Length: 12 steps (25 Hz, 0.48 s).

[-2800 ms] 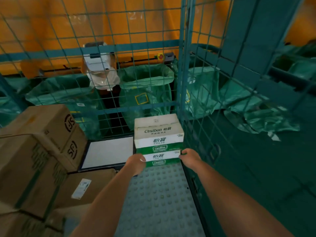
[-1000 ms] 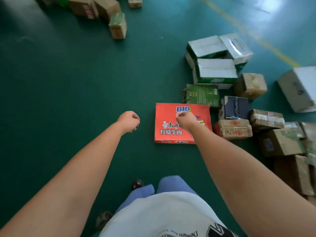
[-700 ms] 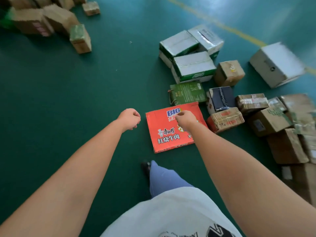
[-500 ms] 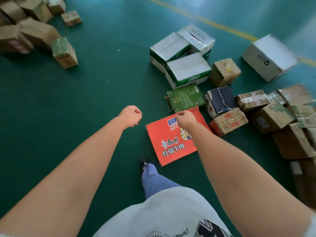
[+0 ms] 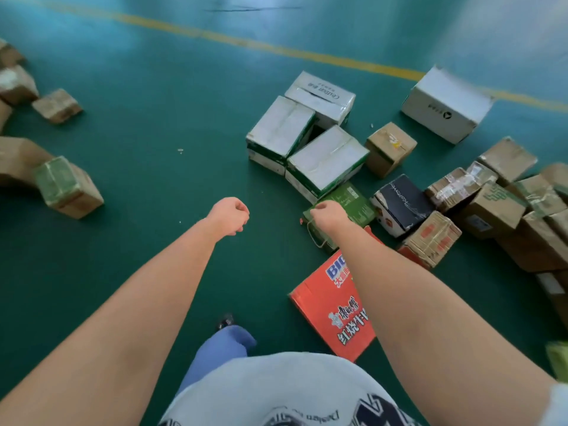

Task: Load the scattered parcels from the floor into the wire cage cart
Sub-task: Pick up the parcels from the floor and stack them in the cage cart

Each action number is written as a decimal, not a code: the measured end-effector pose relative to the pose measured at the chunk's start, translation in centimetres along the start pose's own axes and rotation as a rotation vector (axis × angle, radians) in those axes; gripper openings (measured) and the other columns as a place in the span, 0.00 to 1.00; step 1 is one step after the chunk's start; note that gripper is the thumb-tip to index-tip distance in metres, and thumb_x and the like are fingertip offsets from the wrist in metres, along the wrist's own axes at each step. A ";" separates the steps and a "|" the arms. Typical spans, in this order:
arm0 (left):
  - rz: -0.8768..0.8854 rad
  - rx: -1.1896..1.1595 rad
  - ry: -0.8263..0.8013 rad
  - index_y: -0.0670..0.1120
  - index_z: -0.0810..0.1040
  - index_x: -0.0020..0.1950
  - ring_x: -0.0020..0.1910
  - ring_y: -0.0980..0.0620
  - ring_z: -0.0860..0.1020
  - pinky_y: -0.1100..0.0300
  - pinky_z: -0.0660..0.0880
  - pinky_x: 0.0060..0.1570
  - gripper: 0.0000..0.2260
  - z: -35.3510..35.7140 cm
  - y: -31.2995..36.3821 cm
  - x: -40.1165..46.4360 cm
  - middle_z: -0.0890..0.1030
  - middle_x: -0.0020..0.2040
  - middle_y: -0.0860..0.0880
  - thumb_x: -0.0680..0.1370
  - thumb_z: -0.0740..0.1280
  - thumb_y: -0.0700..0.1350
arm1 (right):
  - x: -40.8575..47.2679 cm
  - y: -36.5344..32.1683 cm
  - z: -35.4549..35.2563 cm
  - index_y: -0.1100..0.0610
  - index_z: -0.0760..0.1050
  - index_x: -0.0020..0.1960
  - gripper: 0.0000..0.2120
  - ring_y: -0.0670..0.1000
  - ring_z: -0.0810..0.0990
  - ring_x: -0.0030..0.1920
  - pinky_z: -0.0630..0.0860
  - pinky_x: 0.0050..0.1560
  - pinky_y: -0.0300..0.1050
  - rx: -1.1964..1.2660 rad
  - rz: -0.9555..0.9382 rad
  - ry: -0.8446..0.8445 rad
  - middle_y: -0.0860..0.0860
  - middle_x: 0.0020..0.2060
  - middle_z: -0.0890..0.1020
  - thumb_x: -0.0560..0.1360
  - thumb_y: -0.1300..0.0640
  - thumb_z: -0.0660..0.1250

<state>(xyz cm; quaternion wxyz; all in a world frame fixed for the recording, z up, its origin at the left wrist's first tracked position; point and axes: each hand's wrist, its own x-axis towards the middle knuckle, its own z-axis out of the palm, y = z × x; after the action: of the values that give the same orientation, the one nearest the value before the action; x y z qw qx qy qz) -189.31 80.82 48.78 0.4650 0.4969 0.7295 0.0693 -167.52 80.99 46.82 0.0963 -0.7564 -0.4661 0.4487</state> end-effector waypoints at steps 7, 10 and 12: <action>0.142 0.161 -0.115 0.42 0.74 0.52 0.41 0.48 0.76 0.55 0.76 0.44 0.07 -12.3 3.7 13.3 0.77 0.48 0.44 0.78 0.58 0.36 | 7.4 -10.9 3.0 0.62 0.71 0.68 0.18 0.55 0.77 0.55 0.73 0.62 0.50 0.151 0.101 0.086 0.55 0.56 0.78 0.79 0.58 0.60; 0.186 0.221 -0.174 0.42 0.74 0.51 0.41 0.48 0.76 0.55 0.76 0.44 0.06 -14.7 7.5 19.6 0.77 0.49 0.44 0.78 0.59 0.36 | 12.3 -13.8 1.5 0.63 0.72 0.66 0.17 0.57 0.77 0.57 0.74 0.60 0.50 0.201 0.166 0.132 0.58 0.59 0.78 0.79 0.59 0.60; 0.198 0.242 -0.202 0.42 0.74 0.52 0.42 0.48 0.77 0.55 0.76 0.45 0.06 -15.9 10.1 24.0 0.77 0.50 0.44 0.78 0.59 0.36 | 16.4 -15.5 0.5 0.65 0.74 0.63 0.15 0.59 0.77 0.58 0.74 0.61 0.52 0.196 0.206 0.160 0.60 0.58 0.79 0.79 0.60 0.60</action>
<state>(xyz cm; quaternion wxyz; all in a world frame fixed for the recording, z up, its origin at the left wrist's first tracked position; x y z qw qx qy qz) -196.26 110.55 48.68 0.4637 0.6229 0.6296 -0.0237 -174.78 102.30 45.63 0.1599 -0.8205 -0.3312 0.4378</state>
